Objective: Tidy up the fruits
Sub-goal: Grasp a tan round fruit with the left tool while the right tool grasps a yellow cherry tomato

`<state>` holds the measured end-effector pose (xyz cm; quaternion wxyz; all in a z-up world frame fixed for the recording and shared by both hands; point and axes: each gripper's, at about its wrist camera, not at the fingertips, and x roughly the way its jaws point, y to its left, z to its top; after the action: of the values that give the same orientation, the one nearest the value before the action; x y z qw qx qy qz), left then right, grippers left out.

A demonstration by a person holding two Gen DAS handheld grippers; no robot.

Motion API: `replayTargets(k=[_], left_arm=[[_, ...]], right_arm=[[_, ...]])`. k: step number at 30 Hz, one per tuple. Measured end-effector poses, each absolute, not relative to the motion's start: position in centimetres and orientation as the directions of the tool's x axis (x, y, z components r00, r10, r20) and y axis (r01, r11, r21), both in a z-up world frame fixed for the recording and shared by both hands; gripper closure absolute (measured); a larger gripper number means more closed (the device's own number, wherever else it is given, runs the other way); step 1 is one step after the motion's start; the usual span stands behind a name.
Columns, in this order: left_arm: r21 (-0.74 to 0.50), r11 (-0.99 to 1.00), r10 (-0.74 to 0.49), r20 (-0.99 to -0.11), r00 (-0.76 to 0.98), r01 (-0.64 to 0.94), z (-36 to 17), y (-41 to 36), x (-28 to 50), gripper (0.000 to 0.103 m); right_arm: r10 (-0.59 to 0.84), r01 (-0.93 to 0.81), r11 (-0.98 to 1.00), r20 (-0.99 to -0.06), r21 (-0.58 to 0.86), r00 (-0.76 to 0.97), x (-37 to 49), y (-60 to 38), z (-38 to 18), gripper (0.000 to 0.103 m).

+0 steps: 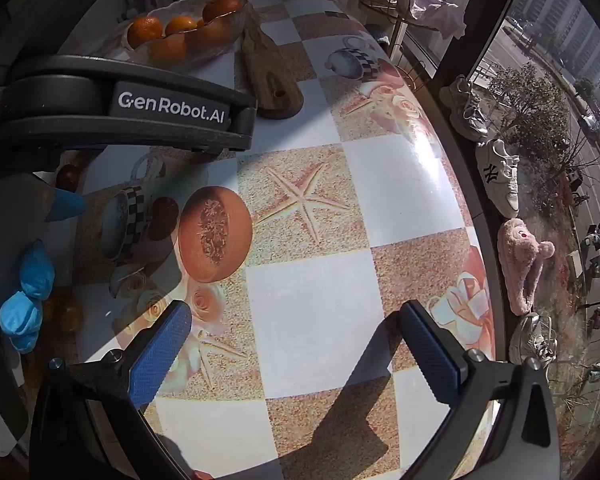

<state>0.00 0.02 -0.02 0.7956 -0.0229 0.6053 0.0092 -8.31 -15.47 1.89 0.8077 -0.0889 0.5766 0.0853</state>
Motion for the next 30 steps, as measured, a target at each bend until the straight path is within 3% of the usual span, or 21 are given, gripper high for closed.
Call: replayTargets(k=[8,15,22,30], left_arm=[[-0.056,0.998,-0.046,-0.975,0.217,-0.039,0.9,0.7,-1.8,0.0],[-0.069,0.985,-0.008,-0.933,0.36,-0.158,6.4,9.8,-7.9,0.0],[0.029,0.961,0.099,-0.965,0.243,-0.277,4.8,14.9,-12.7,0.0],[0.01,0.953,0.08,-0.973,0.217,-0.304,3.8,16.9,-13.7,0.0]], right_arm=[[0.037,-0.246,0.968,-0.947,-0.044,0.318,-8.3,-15.5,1.8,0.0],[0.006,-0.254,0.965,-0.965,-0.063,0.261,-8.2,-14.9,2.0,0.0],[0.093,-0.181,0.982,-0.977,0.058,0.194,-9.7,-14.6,4.2,0.0],[0.154,-0.229,0.967,-0.974,0.114,0.167,-10.2,-11.0,5.2,0.0]])
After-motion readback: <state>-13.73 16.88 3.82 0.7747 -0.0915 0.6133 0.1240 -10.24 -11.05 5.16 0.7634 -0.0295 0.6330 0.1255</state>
